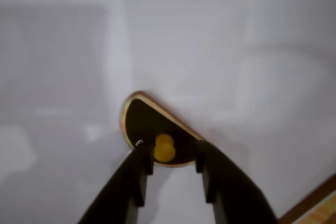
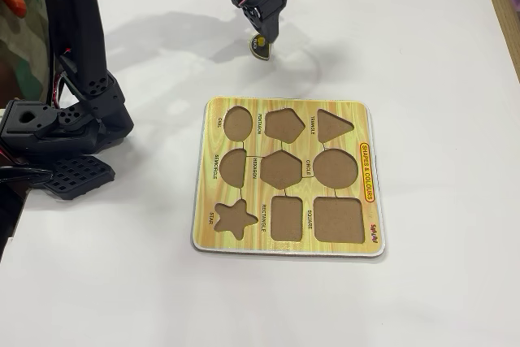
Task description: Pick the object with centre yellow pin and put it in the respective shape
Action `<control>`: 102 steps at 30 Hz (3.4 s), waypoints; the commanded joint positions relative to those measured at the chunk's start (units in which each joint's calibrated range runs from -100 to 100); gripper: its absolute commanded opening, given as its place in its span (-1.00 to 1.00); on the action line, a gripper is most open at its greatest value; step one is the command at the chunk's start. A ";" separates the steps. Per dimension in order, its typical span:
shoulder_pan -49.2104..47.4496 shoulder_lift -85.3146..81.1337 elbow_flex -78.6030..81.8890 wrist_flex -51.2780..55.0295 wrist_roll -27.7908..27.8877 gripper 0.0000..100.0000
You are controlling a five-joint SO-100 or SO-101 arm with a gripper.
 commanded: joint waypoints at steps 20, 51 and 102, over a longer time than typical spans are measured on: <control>0.40 2.19 -1.80 -0.03 -0.26 -0.79; 0.98 -0.99 -0.72 -0.03 0.21 -0.98; 20.32 -53.87 47.03 0.92 4.65 -0.98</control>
